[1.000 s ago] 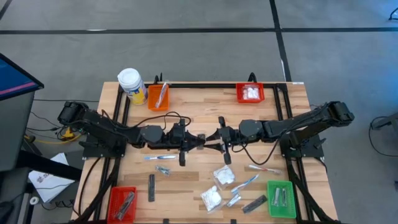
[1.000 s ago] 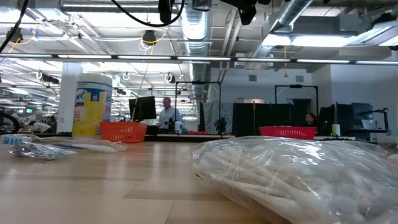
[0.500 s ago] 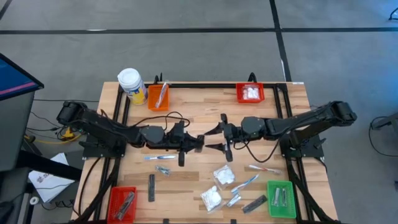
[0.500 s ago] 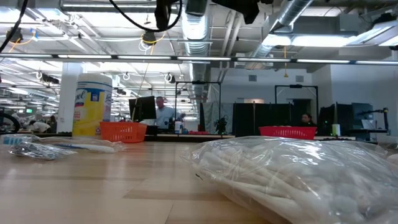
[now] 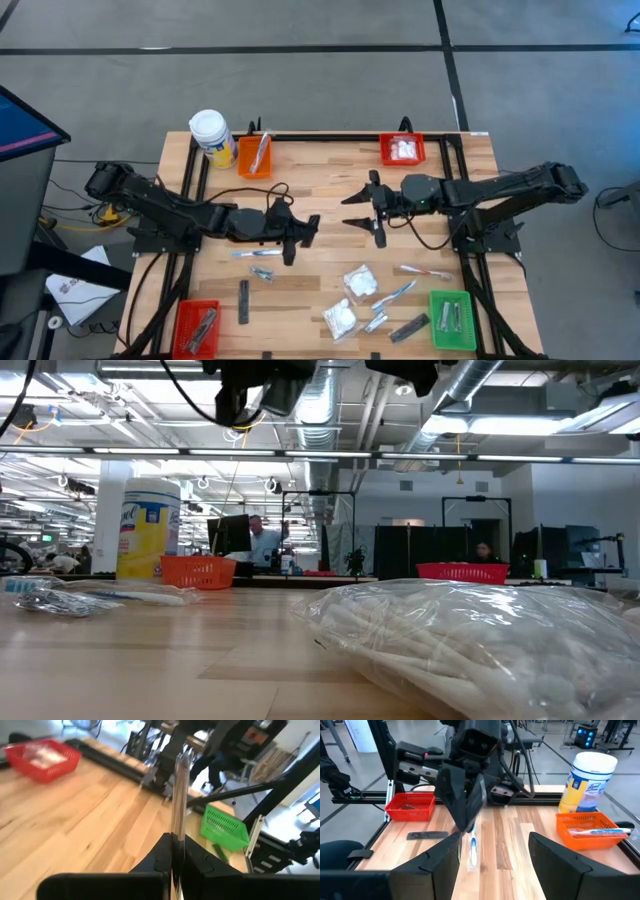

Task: Pick & Place Travel size toiletries
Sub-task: Put the top comb into the bottom red bin

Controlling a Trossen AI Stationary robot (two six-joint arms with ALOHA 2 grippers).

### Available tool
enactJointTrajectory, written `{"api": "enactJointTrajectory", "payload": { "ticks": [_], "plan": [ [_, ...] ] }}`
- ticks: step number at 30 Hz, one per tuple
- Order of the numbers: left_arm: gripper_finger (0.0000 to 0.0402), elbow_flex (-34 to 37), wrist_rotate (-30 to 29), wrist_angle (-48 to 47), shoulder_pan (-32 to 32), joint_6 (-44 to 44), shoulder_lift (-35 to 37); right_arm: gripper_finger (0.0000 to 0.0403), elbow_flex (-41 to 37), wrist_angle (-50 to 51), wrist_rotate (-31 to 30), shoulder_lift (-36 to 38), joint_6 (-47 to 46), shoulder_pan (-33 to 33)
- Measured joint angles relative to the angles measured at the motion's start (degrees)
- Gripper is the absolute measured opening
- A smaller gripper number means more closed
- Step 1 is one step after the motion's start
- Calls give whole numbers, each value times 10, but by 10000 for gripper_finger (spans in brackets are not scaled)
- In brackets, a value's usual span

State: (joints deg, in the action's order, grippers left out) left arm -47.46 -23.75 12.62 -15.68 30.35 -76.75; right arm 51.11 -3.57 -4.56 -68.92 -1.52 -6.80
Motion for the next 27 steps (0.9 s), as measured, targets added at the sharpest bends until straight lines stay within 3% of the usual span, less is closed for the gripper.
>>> {"api": "enactJointTrajectory", "payload": {
  "ticks": [11,27],
  "plan": [
    [4,0,-10,-162,-12,171,0,224,0,16,0,1,15,25],
    [4,0,114,-324,-85,443,3,225,0,18,0,1,15,36]
  ]
}}
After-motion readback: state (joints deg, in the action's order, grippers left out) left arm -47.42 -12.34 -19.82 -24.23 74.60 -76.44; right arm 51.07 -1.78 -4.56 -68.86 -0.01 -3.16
